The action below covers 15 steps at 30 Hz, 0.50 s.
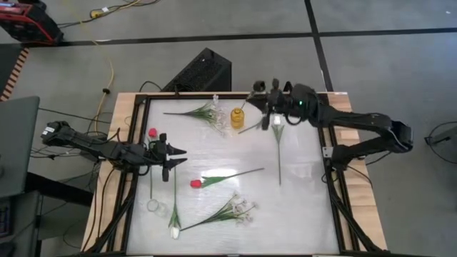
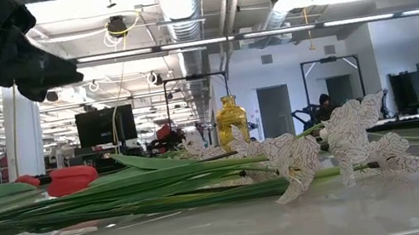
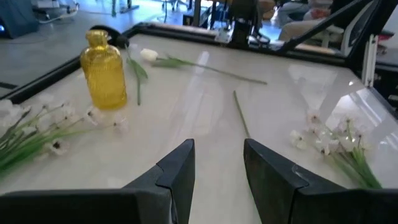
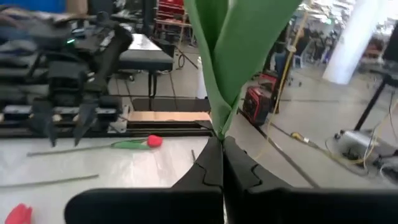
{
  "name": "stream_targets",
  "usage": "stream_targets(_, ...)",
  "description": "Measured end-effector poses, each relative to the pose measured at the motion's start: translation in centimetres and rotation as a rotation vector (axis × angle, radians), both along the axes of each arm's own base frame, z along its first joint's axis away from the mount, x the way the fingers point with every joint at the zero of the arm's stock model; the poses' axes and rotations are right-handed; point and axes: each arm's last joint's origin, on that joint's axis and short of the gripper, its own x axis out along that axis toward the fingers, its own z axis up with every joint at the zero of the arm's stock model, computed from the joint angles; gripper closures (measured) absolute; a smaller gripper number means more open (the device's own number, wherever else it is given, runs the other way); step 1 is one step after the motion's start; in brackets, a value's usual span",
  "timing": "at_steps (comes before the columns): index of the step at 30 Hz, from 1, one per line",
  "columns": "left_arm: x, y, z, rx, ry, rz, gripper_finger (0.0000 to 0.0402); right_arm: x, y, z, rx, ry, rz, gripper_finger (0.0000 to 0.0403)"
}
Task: Sort flowers into vase by color
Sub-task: Put the bottom black flower into the yellow vase
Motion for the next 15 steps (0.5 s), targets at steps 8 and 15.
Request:
stream_targets(8,0.0,0.0,-0.1,0.02,0.017,0.005,0.0275,1.2,-2.9,-2.1,0.054,0.009,-0.028,0.0384)
stream_targets(15,-0.2,0.1,-0.6,0.029,0.069,0.007,0.0275,2.2,-3.7,-3.4,0.058,0.019,-0.034,0.0384)
